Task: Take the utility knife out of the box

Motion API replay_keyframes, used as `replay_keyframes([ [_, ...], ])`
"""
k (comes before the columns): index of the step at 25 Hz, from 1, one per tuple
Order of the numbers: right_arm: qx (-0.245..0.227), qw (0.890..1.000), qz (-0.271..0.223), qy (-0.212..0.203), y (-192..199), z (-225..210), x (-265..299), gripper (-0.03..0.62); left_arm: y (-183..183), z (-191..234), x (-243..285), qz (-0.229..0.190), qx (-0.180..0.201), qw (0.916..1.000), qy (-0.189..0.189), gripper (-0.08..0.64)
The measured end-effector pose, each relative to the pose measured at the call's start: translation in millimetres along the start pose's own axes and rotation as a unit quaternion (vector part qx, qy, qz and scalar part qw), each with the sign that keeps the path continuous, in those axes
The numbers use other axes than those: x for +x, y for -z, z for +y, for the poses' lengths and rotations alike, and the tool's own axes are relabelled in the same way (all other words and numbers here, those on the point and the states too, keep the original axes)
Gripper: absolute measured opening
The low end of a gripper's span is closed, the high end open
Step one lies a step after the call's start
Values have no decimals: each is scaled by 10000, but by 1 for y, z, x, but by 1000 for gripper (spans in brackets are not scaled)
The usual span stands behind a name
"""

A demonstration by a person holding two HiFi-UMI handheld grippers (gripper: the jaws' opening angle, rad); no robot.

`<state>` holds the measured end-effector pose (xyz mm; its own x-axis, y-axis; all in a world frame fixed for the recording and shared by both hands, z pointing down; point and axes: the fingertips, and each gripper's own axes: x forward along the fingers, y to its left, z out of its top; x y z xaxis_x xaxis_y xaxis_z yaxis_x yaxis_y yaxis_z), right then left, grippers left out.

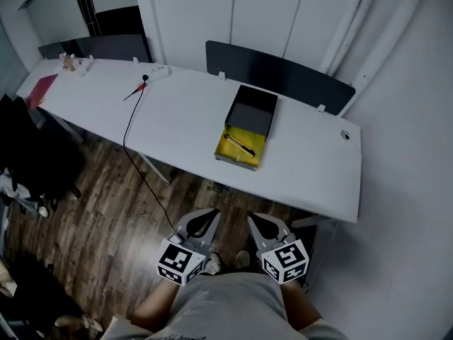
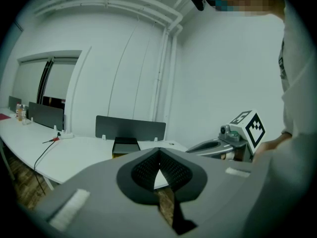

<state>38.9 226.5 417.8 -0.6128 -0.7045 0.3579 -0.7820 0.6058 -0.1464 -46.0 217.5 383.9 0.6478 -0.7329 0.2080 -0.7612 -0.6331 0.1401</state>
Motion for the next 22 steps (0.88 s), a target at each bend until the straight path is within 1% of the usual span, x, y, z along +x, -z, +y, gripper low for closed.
replay_keyframes([
  [6, 36, 9998, -33, 183, -3, 13, 7, 15, -1, 12, -12, -45, 72, 9998, 185, 2],
  [13, 12, 9998, -8, 216, -3, 21, 14, 15, 1, 21, -14, -48, 21, 9996, 280, 2],
  [18, 17, 9998, 2, 207, -5, 17, 25, 15, 0, 30, -9, -61, 3, 9996, 280, 2],
  [22, -69, 9998, -61, 186, -15, 8, 36, 15, -4, 40, -1, -124, -9, 9997, 222, 2],
])
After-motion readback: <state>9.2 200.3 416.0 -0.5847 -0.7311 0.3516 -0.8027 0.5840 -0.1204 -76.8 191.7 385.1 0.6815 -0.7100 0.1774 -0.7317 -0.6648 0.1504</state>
